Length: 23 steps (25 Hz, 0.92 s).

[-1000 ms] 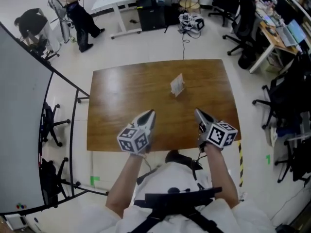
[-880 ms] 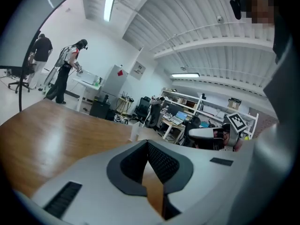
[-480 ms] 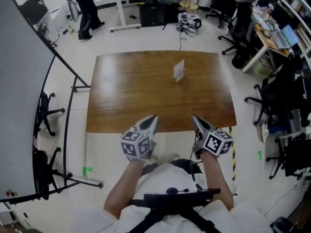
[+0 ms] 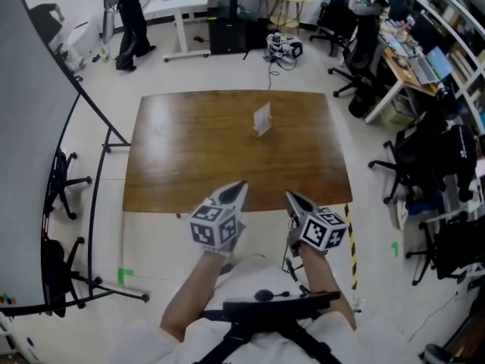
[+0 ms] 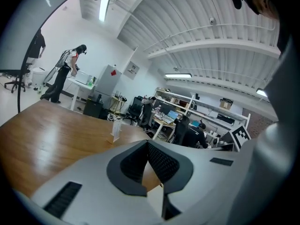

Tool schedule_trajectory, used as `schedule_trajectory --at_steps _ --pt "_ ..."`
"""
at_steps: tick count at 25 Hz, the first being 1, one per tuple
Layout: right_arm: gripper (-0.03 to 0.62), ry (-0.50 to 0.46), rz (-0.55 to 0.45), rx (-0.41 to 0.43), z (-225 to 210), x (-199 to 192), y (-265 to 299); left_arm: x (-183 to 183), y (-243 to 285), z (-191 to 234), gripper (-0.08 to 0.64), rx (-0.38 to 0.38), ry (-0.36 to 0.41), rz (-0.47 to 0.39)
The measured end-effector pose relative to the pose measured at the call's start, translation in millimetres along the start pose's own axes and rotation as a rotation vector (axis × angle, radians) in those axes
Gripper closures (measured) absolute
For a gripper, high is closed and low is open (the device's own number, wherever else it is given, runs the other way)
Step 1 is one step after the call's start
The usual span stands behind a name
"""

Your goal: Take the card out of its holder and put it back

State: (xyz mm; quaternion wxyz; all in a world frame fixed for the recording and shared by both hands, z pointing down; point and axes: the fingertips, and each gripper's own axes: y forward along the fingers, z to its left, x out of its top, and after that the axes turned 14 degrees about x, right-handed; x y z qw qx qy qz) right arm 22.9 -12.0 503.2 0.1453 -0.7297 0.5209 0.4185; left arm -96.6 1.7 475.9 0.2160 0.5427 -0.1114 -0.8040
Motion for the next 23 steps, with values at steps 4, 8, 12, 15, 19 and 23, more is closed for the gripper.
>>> schedule_trajectory --at_steps 4,8,12,15,19,23 --pt "0.592 0.004 -0.014 -0.004 0 2 -2 -7 2 1 0.558 0.007 0.007 0.023" --pt "0.592 0.019 -0.022 -0.013 0 -2 -4 -12 3 7 0.558 0.015 -0.01 0.038" --pt "0.592 0.024 -0.013 -0.012 -6 -6 -8 -18 7 8 0.558 0.028 -0.025 0.044" --pt "0.592 0.03 -0.01 -0.01 -8 -7 -8 -24 7 8 0.558 0.032 -0.035 0.055" --pt "0.592 0.027 -0.007 -0.004 -8 -6 -4 -27 9 10 0.558 0.03 -0.036 0.064" --pt "0.592 0.03 -0.008 -0.002 -9 -2 -4 -27 11 5 0.558 0.024 -0.038 0.072"
